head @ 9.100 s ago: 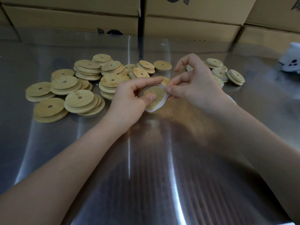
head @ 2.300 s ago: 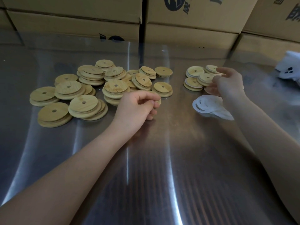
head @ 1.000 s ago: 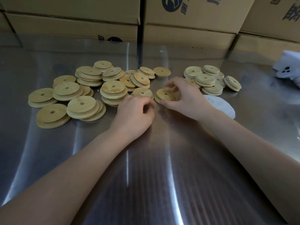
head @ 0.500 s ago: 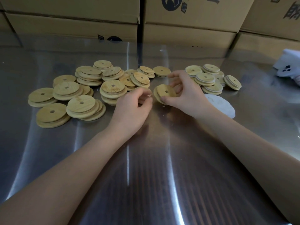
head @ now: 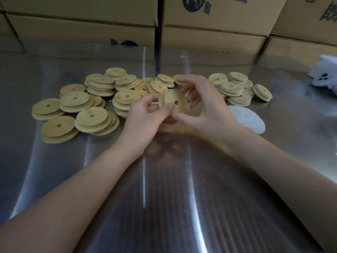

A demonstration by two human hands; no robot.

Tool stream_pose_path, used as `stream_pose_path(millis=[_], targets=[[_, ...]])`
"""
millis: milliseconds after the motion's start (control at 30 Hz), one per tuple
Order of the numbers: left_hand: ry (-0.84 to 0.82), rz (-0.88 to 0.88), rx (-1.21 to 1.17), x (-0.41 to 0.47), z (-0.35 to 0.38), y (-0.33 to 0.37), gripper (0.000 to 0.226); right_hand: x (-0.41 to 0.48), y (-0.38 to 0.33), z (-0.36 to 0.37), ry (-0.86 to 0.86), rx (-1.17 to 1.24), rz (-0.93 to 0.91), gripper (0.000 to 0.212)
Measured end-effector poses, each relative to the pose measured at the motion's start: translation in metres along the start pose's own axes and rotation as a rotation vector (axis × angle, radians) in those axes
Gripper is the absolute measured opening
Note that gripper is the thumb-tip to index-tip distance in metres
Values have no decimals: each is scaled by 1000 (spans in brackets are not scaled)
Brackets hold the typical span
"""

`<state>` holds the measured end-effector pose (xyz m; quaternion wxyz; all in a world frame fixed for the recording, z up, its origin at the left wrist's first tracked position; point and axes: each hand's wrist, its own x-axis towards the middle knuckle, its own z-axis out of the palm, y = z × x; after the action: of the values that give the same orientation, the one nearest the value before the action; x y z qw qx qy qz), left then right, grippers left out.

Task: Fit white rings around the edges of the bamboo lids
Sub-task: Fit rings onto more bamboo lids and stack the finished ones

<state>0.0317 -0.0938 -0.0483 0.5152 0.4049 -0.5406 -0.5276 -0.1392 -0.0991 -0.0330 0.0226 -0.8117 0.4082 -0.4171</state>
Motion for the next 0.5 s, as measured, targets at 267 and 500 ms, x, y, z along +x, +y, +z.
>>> stream_pose_path(millis=[267,500], targets=[[18,-53,-75,4,-4,-1,12,6,33,-28,45,-341,327,35],[8,-71,-85,5,-5,-1,12,6,66,-60,-444,-629,600,41]])
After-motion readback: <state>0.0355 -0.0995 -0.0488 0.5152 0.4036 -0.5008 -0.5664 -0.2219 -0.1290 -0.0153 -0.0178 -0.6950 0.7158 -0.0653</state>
